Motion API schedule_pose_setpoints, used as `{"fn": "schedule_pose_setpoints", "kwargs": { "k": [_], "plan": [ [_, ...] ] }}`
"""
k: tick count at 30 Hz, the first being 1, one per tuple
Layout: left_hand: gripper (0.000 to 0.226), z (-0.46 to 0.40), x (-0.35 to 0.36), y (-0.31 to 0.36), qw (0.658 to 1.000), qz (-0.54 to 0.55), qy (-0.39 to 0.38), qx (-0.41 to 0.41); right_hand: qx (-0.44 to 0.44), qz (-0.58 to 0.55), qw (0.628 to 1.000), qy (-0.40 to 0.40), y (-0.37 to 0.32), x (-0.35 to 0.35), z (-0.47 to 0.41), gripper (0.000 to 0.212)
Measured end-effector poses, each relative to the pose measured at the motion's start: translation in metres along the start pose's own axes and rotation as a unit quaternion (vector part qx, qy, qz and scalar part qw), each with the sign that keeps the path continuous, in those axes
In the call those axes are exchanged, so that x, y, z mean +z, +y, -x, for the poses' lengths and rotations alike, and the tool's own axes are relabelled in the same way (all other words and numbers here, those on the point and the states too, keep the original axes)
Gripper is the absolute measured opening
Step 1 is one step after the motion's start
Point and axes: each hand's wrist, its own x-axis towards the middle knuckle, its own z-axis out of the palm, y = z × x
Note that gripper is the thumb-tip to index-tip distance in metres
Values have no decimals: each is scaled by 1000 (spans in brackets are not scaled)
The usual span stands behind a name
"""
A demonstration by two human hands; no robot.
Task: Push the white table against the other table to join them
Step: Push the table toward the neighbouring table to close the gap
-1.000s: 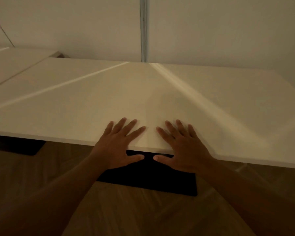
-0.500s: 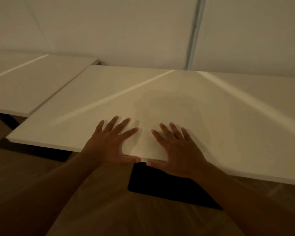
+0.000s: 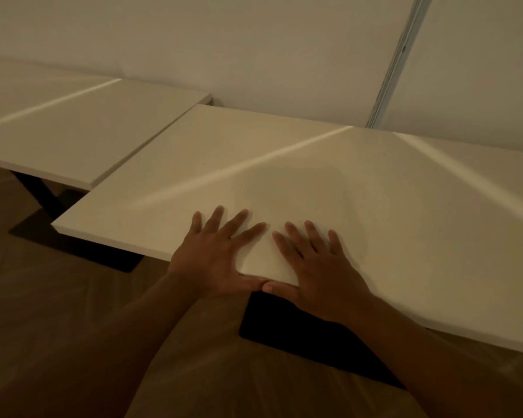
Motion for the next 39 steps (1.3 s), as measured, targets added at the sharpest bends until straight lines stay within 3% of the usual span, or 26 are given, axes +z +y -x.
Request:
{"fn": "schedule_pose_setpoints", "kwargs": {
  "k": [16,39],
  "plan": [
    [104,-18,9,-22,999,-23,44,16,-2,-3,1000,4,-1,4,-28,98],
    [104,-27,8,-32,999,-6,40,22,12,6,1000,0,-3,1,-38,97]
  ]
}}
